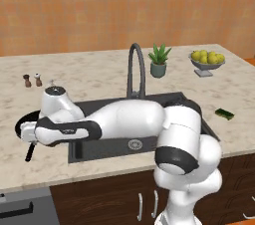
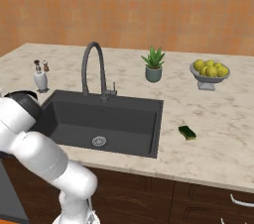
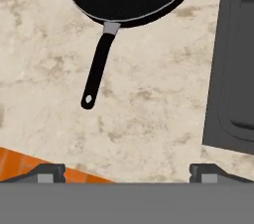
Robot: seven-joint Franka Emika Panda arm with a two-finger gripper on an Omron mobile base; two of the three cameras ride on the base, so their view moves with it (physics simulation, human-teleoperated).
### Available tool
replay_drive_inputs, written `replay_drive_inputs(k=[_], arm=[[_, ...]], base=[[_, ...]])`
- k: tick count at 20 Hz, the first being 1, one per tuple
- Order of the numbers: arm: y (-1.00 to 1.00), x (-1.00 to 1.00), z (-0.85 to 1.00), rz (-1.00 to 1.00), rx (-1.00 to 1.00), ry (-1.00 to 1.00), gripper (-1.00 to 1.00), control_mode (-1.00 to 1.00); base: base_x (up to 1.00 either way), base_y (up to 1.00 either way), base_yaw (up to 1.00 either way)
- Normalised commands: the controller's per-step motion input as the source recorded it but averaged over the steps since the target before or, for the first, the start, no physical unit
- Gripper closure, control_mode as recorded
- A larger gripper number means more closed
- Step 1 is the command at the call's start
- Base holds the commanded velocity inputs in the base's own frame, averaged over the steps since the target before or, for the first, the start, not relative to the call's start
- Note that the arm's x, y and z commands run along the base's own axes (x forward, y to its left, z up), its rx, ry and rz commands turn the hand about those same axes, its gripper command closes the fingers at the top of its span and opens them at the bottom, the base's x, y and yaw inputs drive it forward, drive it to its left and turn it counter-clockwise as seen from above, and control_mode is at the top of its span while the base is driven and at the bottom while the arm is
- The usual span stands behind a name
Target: Pick the pan and sponge and place them into the sink. Then turn on the water.
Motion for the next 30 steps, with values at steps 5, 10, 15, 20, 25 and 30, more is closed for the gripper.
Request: replay_drive_inputs(k=[5, 10, 15, 20, 25, 30], arm=[[0.33, 0.02, -0.25, -0.01, -0.05, 0.03, -1.0, -1.0], [0.19, 0.25, -0.22, -0.03, -0.02, 0.0, -1.0, -1.0], [0.17, 0.4, -0.3, -0.02, -0.03, 0.01, -1.0, -1.0], [0.34, 0.32, -0.27, 0.0, -0.02, -0.01, -1.0, -1.0], [0.29, 0.29, -0.34, 0.0, -0.05, 0.0, -1.0, -1.0], [0.28, 0.26, -0.31, -0.02, -0.07, 0.0, -1.0, -1.0]], base=[[0.0, 0.0, 0.0], [0.0, 0.0, 0.0], [0.0, 0.0, 0.0], [0.0, 0.0, 0.0], [0.0, 0.0, 0.0], [0.0, 0.0, 0.0]])
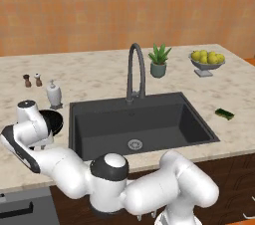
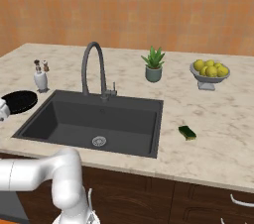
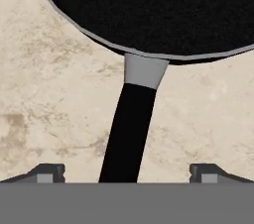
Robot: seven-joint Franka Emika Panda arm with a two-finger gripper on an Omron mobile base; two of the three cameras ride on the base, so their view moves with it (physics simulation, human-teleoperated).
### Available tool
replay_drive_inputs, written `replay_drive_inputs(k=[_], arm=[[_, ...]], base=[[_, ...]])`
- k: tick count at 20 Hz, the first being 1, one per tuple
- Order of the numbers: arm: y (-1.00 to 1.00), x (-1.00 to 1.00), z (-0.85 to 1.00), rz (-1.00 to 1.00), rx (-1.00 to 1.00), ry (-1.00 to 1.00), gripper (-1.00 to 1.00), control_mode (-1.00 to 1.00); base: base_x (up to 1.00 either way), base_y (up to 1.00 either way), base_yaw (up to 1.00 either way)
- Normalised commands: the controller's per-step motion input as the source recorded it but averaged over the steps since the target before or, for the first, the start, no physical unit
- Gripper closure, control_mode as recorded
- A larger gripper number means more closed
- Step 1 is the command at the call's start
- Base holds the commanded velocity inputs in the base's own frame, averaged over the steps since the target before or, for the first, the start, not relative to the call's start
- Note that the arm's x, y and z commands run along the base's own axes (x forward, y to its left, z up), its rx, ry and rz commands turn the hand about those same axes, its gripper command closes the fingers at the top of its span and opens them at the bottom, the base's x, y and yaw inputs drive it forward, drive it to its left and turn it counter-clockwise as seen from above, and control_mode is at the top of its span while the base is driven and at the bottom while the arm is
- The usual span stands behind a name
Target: Pick the pan and sponge and place them into the sink. Then turn on the water.
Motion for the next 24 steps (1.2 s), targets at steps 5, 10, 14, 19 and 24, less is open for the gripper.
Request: replay_drive_inputs(k=[5, 10, 14, 19, 24], arm=[[0.24, 0.26, -0.37, -0.02, -0.05, 0.0, -1.0, -1.0], [0.0, 0.04, -0.48, -0.03, 0.0, 0.0, 1.0, -1.0], [-0.05, 0.0, -0.4, -0.11, 0.0, -0.13, 1.0, -1.0], [-0.23, 0.0, -0.44, -0.17, 0.0, -0.13, 1.0, -1.0], [-0.28, -0.17, -0.08, -0.13, 0.02, -0.12, 1.0, -1.0]], base=[[0.0, 0.0, 0.0], [0.0, 0.0, 0.0], [0.0, 0.0, 0.0], [0.0, 0.0, 0.0], [0.0, 0.0, 0.0]])
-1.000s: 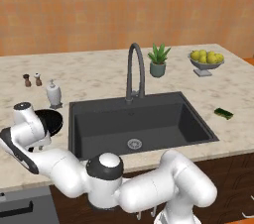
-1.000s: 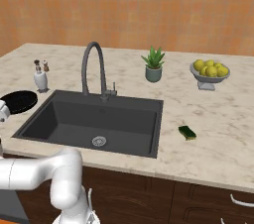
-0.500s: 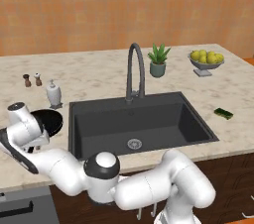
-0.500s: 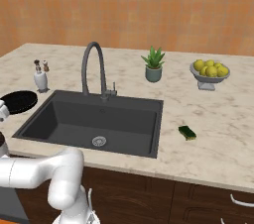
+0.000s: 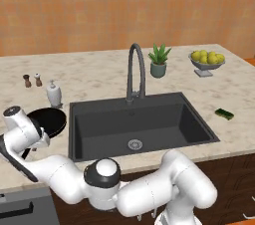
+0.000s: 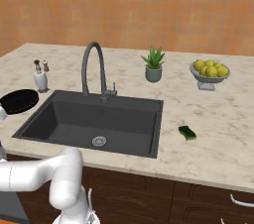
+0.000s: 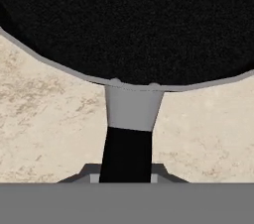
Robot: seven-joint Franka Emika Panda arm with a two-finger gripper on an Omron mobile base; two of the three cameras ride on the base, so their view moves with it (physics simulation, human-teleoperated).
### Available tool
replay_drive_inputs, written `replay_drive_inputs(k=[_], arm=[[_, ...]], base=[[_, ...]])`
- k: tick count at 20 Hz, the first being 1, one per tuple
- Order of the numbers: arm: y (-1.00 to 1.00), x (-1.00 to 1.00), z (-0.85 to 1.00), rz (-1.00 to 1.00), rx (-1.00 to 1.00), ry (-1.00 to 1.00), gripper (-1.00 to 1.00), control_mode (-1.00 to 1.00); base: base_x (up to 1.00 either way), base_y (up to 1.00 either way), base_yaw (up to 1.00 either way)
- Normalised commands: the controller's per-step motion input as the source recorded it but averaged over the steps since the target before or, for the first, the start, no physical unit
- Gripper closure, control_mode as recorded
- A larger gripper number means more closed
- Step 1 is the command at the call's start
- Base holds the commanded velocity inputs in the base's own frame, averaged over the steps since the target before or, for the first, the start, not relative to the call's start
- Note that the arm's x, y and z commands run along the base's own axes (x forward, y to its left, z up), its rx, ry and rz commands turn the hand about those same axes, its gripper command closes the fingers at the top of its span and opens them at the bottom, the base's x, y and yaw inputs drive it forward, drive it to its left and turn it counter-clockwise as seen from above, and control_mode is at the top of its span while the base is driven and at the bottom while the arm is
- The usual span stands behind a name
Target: Pick the pan and sponge and place them into the sink. Then turn on the water.
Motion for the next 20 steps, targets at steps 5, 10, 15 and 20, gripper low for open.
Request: replay_drive_inputs(k=[5, 10, 15, 20], arm=[[-0.74, -0.64, 0.54, -0.17, 0.12, -0.17, 1.0, -1.0], [-0.98, -0.46, 0.47, -0.34, 0.23, -0.02, 1.0, -1.0], [-1.0, -0.12, 0.12, -0.35, 0.23, 0.08, 1.0, -1.0], [-1.0, 0.0, 0.0, -0.22, 0.18, 0.01, 1.0, -1.0]], base=[[0.0, 0.0, 0.0], [0.0, 0.0, 0.0], [0.0, 0.0, 0.0], [0.0, 0.0, 0.0]])
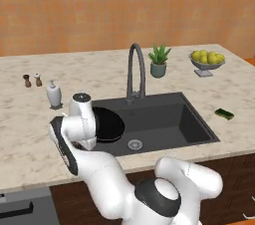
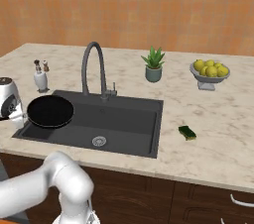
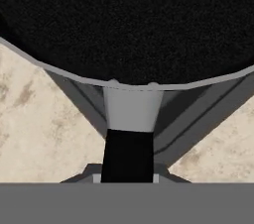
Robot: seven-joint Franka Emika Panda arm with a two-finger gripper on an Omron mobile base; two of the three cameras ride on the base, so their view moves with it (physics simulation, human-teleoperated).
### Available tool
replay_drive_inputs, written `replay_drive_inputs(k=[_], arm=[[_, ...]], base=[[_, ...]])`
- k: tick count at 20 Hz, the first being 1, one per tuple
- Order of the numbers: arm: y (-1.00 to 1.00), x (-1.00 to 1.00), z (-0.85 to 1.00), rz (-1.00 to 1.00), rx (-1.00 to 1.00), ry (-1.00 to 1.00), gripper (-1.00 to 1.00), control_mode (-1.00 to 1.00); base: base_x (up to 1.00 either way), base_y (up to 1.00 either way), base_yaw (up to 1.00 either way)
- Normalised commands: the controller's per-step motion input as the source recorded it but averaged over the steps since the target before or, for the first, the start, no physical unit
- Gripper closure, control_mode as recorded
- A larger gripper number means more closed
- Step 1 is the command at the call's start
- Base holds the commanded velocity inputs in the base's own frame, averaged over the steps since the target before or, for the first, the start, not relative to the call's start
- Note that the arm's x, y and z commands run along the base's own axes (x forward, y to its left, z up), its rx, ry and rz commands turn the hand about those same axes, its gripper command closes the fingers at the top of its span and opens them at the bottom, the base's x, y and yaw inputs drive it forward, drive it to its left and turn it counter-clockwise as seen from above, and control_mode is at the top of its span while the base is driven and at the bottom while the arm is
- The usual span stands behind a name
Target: Pick the pan and sponge and place them into the sink. Then turn on the water.
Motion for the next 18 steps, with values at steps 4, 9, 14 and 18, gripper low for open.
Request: replay_drive_inputs(k=[4, 9, 14, 18], arm=[[-1.0, 0.02, 0.0, -0.16, 0.24, 0.0, 1.0, -1.0], [-1.0, 0.11, 0.0, -0.07, 0.22, 0.03, 1.0, -1.0], [-1.0, 0.19, 0.0, 0.0, 0.13, 0.0, 1.0, -1.0], [-1.0, 0.1, 0.0, 0.0, 0.11, 0.0, 1.0, -1.0]], base=[[0.0, 0.0, 0.0], [0.0, 0.0, 0.0], [0.0, 0.0, 0.0], [0.0, 0.0, 0.0]])
